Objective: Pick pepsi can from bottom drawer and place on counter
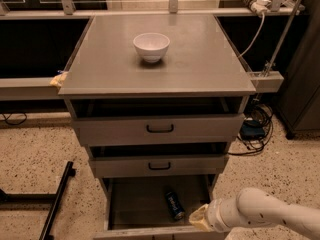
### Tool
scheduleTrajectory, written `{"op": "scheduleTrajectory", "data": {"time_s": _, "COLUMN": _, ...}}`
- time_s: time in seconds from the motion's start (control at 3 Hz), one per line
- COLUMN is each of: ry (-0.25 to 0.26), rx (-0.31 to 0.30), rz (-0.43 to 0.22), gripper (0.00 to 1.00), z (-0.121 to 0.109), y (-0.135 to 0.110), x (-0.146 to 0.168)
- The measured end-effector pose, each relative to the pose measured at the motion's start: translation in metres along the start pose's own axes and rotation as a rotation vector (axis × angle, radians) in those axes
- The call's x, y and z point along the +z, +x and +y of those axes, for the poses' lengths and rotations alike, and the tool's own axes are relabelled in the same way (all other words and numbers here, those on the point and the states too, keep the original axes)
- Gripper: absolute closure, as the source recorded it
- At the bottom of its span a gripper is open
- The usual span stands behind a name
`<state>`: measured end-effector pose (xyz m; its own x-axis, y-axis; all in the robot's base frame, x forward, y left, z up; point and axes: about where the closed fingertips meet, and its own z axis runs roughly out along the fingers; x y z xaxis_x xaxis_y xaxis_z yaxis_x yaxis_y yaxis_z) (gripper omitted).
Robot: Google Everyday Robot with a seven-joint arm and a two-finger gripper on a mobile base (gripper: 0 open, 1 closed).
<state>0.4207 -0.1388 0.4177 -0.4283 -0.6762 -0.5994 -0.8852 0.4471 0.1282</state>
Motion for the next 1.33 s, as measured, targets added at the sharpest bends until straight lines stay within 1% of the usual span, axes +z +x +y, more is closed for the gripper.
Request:
{"op": "scheduleTrajectory", "data": {"time_s": 0.33, "ry": 0.024, "rx": -0.008, "rz": -0.011, "gripper": 1.00, "z": -0.004, "y": 0.020, "x": 0.030}}
{"op": "scheduleTrajectory", "data": {"time_s": 0.67, "ry": 0.068, "rx": -0.048, "rz": -0.090, "gripper": 1.00, "z": -0.023, "y": 0.033, "x": 0.082}}
{"op": "scheduleTrajectory", "data": {"time_s": 1.0, "ry": 0.109, "rx": -0.096, "rz": -0.192, "gripper": 1.00, "z": -0.054, "y": 0.026, "x": 0.132}}
{"op": "scheduleTrajectory", "data": {"time_s": 1.33, "ry": 0.108, "rx": -0.070, "rz": -0.209, "gripper": 1.00, "z": -0.057, "y": 0.035, "x": 0.152}}
